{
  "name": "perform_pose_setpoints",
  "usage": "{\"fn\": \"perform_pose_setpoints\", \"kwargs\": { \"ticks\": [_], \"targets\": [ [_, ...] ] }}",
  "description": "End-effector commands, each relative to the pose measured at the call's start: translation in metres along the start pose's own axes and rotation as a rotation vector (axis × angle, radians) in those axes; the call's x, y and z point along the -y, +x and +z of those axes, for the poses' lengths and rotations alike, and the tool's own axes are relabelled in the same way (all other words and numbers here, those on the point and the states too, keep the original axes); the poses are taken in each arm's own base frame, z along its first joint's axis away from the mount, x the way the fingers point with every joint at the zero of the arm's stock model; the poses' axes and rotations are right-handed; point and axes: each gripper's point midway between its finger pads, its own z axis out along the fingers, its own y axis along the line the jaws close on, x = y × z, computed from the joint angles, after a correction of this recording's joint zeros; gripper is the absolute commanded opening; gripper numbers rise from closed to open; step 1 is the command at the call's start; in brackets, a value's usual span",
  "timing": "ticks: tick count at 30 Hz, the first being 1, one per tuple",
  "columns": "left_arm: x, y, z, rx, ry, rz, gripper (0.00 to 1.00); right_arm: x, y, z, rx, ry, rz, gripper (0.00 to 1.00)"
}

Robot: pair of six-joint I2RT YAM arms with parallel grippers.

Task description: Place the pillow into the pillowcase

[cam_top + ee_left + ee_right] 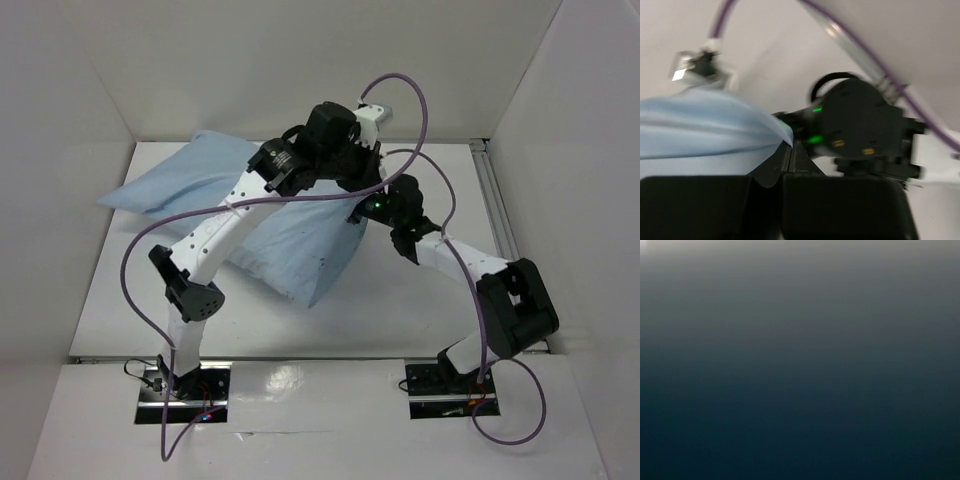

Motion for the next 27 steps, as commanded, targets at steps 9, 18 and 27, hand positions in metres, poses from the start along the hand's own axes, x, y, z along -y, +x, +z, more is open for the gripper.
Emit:
{"fn": "perform_pose_setpoints", "kwargs": {
  "ticks": [9, 18, 27],
  "targets": [
    [0.109, -0.046, -0.087, 0.194, 0.481, -0.06, 0.0, 0.08, -0.01, 0.039, 0.108, 0.148, 0.022, 0.0],
    [0.04, -0.044, -0.033, 0.173, 0.337, -0.191, 0.0, 0.083, -0.016, -0.004, 0.085, 0.201, 0.034, 0.54],
    [0.007, -0.036, -0.029, 0.086, 0.308, -0.192, 0.94, 0.099, -0.006, -0.122, 0.124, 0.572, -0.029, 0.87]
  ]
}}
